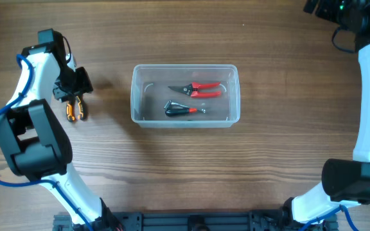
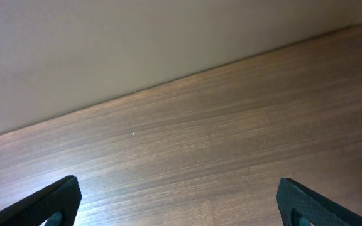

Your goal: Pack container

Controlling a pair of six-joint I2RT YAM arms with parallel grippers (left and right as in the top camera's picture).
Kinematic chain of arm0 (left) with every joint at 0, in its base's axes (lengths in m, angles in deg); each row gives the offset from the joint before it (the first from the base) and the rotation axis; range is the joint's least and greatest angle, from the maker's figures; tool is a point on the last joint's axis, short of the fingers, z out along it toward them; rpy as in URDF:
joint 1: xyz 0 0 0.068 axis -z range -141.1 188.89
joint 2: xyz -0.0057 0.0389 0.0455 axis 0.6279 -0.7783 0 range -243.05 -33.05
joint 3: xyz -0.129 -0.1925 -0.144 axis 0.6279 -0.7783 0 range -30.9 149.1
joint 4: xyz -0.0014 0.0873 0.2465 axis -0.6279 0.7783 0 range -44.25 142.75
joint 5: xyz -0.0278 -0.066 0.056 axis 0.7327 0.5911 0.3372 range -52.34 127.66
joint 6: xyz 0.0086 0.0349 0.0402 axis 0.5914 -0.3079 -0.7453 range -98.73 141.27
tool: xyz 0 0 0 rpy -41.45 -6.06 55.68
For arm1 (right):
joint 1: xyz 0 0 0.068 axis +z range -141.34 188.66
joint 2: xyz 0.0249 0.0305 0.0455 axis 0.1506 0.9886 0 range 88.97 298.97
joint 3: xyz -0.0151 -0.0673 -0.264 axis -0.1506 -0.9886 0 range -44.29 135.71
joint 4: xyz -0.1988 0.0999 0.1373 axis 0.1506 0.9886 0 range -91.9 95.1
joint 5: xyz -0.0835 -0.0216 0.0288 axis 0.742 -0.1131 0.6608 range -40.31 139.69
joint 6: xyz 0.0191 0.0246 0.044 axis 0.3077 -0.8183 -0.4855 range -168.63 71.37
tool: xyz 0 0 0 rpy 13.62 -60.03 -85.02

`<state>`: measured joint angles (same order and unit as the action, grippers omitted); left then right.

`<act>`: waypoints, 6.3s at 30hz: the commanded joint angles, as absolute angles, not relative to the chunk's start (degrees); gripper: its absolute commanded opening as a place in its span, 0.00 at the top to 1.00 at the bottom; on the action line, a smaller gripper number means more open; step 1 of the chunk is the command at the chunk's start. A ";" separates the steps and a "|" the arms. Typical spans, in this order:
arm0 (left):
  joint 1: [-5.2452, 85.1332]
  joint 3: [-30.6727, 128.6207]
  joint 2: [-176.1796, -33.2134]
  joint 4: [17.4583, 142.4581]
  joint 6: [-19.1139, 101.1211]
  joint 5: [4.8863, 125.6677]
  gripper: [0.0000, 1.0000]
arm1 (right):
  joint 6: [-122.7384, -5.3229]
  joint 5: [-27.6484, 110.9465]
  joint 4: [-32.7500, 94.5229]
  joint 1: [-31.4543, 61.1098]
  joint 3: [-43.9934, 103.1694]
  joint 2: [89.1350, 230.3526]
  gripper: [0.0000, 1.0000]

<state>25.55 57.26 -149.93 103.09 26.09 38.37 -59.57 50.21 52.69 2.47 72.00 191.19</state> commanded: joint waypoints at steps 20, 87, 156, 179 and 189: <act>23.50 51.03 -153.80 96.30 26.41 37.61 0.45 | -60.64 51.01 52.56 2.60 71.96 191.40 0.00; 67.43 63.18 -137.91 104.10 -28.05 56.08 0.96 | -60.64 51.01 52.56 2.60 71.96 191.40 0.00; 48.83 71.57 -126.52 90.96 30.11 27.95 0.00 | -60.64 51.01 52.56 2.60 71.96 191.40 0.00; 44.94 70.79 -101.89 89.67 26.81 26.90 0.00 | -60.62 51.01 52.56 2.60 71.96 191.40 0.00; 39.52 46.81 -70.11 89.61 26.87 27.92 0.00 | -60.66 51.01 52.56 2.60 71.96 191.40 0.00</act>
<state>41.27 55.73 -77.04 89.24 27.59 27.16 -59.57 50.21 52.65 2.47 72.00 191.19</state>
